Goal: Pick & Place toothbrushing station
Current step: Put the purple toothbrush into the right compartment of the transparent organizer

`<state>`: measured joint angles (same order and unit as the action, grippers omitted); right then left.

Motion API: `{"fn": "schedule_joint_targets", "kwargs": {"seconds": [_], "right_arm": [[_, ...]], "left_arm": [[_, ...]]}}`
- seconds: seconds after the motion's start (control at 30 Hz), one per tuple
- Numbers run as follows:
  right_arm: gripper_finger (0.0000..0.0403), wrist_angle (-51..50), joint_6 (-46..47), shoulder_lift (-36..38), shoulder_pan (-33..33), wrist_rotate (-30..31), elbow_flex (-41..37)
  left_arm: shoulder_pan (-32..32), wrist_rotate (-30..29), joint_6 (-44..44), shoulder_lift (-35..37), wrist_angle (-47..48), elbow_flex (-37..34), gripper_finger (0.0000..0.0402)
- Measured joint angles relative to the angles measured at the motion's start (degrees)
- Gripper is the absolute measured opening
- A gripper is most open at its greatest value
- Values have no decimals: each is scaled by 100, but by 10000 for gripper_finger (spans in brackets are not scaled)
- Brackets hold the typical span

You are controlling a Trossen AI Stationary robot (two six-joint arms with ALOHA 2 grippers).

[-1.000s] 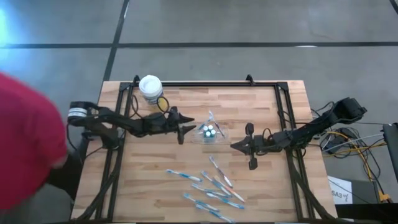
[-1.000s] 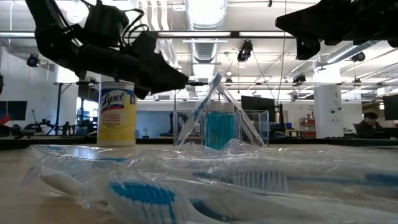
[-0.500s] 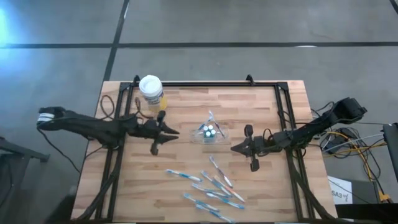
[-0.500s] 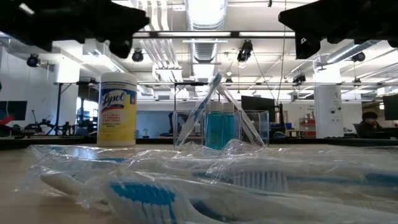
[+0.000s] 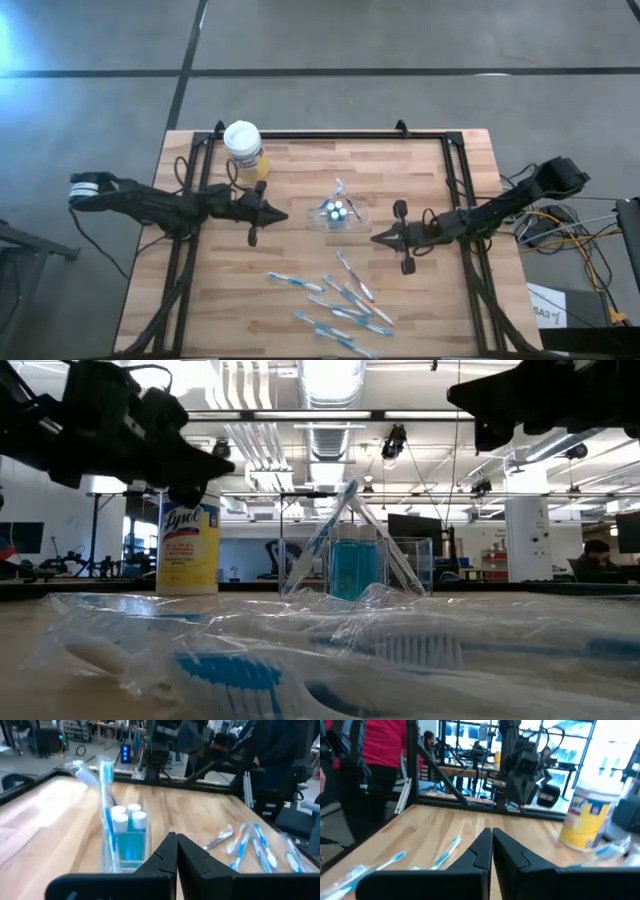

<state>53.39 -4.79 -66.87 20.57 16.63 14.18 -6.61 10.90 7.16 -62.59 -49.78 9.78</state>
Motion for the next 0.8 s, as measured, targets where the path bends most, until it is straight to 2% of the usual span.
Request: {"fn": "schedule_joint_targets", "kwargs": {"seconds": [0.3,0.53,0.8], "right_arm": [[9,159,-464,0,-75,-18,149],[9,97,-301,0,-85,-20,351],[8,-27,-143,2,-85,-20,302]], "left_arm": [[12,57,8,103,-137,7,7],[393,77,35,170,-166,-124,4],[555,-2,191,899,-92,-345,4]]}}
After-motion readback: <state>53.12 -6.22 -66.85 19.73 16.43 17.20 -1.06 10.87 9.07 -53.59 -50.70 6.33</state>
